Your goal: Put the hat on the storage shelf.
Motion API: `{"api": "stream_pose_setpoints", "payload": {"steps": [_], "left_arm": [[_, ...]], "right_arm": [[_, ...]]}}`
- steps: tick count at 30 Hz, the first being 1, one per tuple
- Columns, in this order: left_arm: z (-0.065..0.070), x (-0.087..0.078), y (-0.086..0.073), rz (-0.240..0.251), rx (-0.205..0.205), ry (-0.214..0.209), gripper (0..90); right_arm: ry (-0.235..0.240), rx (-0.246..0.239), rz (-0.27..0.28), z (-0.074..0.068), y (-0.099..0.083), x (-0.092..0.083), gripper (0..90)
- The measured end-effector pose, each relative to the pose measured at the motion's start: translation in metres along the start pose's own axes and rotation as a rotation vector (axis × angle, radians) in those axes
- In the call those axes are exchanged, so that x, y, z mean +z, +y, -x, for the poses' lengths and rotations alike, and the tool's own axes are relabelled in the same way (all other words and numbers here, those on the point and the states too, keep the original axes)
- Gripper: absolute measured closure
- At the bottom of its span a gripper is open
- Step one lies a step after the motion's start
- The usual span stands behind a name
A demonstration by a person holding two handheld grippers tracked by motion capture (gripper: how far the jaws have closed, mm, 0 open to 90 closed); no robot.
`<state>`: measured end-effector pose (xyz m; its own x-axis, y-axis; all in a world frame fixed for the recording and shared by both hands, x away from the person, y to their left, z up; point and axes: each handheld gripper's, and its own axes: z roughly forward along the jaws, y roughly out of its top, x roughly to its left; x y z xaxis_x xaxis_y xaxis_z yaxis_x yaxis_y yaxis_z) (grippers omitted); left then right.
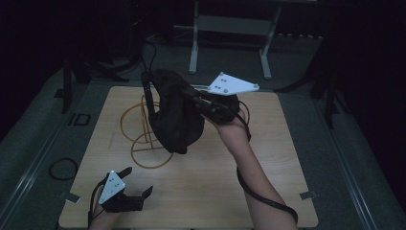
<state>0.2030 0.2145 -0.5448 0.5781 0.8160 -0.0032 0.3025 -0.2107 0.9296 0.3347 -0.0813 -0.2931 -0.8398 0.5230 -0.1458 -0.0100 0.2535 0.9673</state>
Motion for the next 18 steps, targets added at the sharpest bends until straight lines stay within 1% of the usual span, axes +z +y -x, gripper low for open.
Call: {"api": "stream_pose_setpoints", "payload": {"steps": [1, 2, 4, 5, 6, 7, 8, 9, 10, 11, 12, 18], "left_arm": [[0.0, 0.0, 0.0, 0.0, 0.0, 0.0, 2.5], [-0.001, 0.0, -0.001, -0.003, -0.001, -0.002, 2.5], [-0.001, 0.001, -0.003, -0.01, -0.002, -0.006, 2.5], [-0.001, 0.001, -0.003, -0.01, -0.002, -0.006, 2.5], [-0.001, 0.001, -0.003, -0.01, 0.001, -0.007, 2.5], [-0.001, 0.001, -0.003, -0.007, 0.0, -0.005, 2.6], [-0.001, 0.001, -0.003, -0.006, 0.001, -0.005, 2.6], [-0.001, 0.001, -0.003, -0.006, 0.001, -0.005, 2.6], [-0.002, 0.0, -0.003, -0.002, 0.001, -0.005, 2.5], [-0.002, 0.0, -0.003, -0.002, 0.001, -0.005, 2.6], [-0.002, 0.0, -0.003, -0.002, 0.002, -0.003, 2.6], [-0.004, -0.002, -0.004, 0.003, 0.003, 0.005, 2.6]], "right_arm": [[0.0, 0.0, 0.0, 0.0, 0.0, 0.0, 87.5], [0.014, 0.002, -0.012, -0.003, 0.0, 0.011, 87.5], [0.026, 0.003, -0.028, -0.006, -0.001, 0.022, 87.4], [0.026, 0.003, -0.028, -0.006, -0.001, 0.022, 87.4], [0.034, 0.002, -0.047, -0.008, -0.002, 0.033, 87.4], [0.039, 0.004, -0.053, -0.008, -0.002, 0.038, 87.4], [0.046, 0.008, -0.06, -0.009, -0.003, 0.043, 87.4], [0.046, 0.008, -0.06, -0.009, -0.003, 0.043, 87.4], [0.053, 0.014, -0.072, -0.011, -0.004, 0.052, 87.4], [0.053, 0.014, -0.072, -0.011, -0.004, 0.052, 87.4], [0.064, 0.016, -0.084, -0.012, -0.005, 0.061, 87.4], [0.089, 0.037, -0.129, -0.017, -0.01, 0.087, 87.3]]}}
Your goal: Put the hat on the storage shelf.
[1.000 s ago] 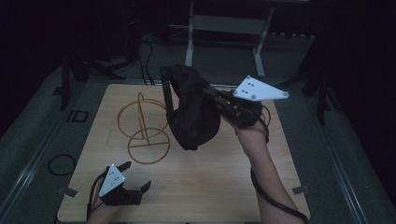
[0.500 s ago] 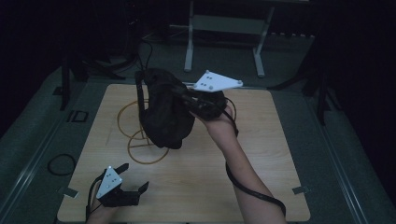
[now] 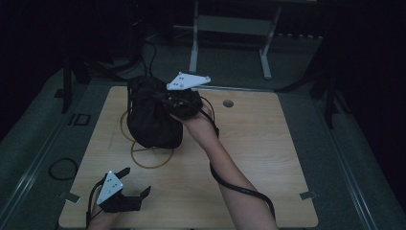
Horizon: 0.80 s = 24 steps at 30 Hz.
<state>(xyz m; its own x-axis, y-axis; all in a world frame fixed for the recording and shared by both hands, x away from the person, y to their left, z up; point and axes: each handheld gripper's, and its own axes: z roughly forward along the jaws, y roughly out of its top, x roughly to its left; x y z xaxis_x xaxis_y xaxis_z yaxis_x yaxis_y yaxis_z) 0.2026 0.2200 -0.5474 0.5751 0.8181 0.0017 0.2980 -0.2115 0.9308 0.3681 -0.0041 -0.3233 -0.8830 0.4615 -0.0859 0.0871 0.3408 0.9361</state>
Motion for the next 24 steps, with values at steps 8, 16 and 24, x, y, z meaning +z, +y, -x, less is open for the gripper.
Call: {"api": "stream_pose_setpoints", "payload": {"steps": [8, 16, 24], "left_arm": [[0.0, -0.001, -0.001, 0.001, -0.001, -0.001, 2.6], [-0.003, -0.002, -0.001, 0.004, -0.011, 0.0, 2.6], [-0.002, 0.0, -0.002, 0.0, -0.007, -0.008, 2.6]], "right_arm": [[0.027, 0.017, -0.038, -0.002, -0.009, 0.023, 87.2], [0.05, 0.031, -0.048, -0.005, -0.014, 0.034, 81.4], [0.091, 0.052, -0.035, -0.006, -0.02, 0.039, 65.2]]}}
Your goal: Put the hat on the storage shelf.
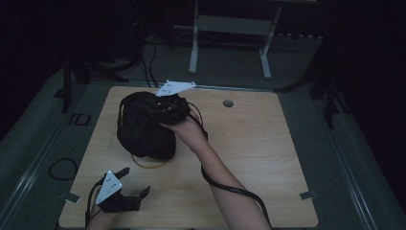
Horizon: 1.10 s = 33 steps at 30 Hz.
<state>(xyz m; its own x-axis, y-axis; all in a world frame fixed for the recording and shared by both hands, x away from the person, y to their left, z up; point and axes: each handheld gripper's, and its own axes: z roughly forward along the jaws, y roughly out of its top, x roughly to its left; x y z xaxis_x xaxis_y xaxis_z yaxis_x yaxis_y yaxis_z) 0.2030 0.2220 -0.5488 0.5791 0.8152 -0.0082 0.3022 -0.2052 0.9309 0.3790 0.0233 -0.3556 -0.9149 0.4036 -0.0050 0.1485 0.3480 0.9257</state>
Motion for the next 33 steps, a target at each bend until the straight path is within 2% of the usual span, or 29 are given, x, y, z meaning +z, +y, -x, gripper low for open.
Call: {"api": "stream_pose_setpoints", "payload": {"steps": [10, 22, 26, 33], "left_arm": [[0.001, 0.001, 0.0, 0.002, -0.003, -0.003, 2.6], [0.001, 0.001, 0.0, 0.004, -0.007, 0.0, 2.6], [0.002, 0.001, 0.0, 0.004, -0.009, 0.0, 2.6], [0.002, 0.001, -0.001, 0.001, -0.009, 0.003, 2.6]], "right_arm": [[0.0, -0.004, -0.008, 0.0, 0.003, -0.002, 61.6], [0.001, -0.006, 0.007, 0.002, 0.004, -0.015, 58.2], [-0.004, -0.004, 0.016, 0.004, 0.001, -0.024, 52.7], [0.023, 0.0, 0.008, 0.004, -0.012, -0.037, 35.7]]}}
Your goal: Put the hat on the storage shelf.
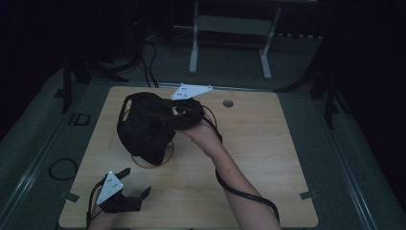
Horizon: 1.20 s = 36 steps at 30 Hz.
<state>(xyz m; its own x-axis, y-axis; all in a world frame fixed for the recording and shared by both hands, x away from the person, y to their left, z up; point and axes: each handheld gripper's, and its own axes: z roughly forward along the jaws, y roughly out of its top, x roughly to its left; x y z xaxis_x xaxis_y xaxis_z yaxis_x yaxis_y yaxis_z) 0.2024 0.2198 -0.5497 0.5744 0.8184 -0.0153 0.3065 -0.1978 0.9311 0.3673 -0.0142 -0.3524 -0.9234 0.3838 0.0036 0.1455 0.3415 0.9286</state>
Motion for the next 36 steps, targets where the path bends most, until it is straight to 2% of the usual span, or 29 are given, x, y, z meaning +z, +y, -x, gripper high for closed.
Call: {"api": "stream_pose_setpoints", "payload": {"steps": [3, 5, 7, 9, 14, 25, 36], "left_arm": [[-0.001, -0.001, 0.0, 0.001, 0.0, 0.003, 2.6], [-0.001, -0.001, 0.0, 0.001, -0.002, 0.004, 2.6], [-0.001, -0.001, 0.0, 0.002, -0.004, 0.005, 2.5], [-0.001, -0.001, 0.0, 0.001, -0.003, 0.004, 2.5], [0.001, 0.0, 0.0, 0.002, -0.003, 0.0, 2.6], [0.002, 0.0, 0.0, 0.006, -0.007, -0.003, 2.6], [0.002, 0.0, -0.001, 0.002, -0.006, -0.006, 2.6]], "right_arm": [[0.006, 0.008, 0.007, 0.002, -0.007, -0.006, 28.9], [0.021, 0.02, 0.014, 0.003, -0.013, -0.011, 19.6], [0.023, 0.027, 0.012, 0.004, -0.019, -0.015, 18.3], [0.057, 0.02, 0.008, 0.005, -0.026, -0.018, 13.6], [0.068, -0.014, 0.01, 0.005, -0.047, -0.027, 13.4], [0.062, -0.021, -0.003, 0.004, -0.089, -0.04, 13.7], [0.074, -0.046, -0.072, 0.001, -0.131, -0.04, 14.0]]}}
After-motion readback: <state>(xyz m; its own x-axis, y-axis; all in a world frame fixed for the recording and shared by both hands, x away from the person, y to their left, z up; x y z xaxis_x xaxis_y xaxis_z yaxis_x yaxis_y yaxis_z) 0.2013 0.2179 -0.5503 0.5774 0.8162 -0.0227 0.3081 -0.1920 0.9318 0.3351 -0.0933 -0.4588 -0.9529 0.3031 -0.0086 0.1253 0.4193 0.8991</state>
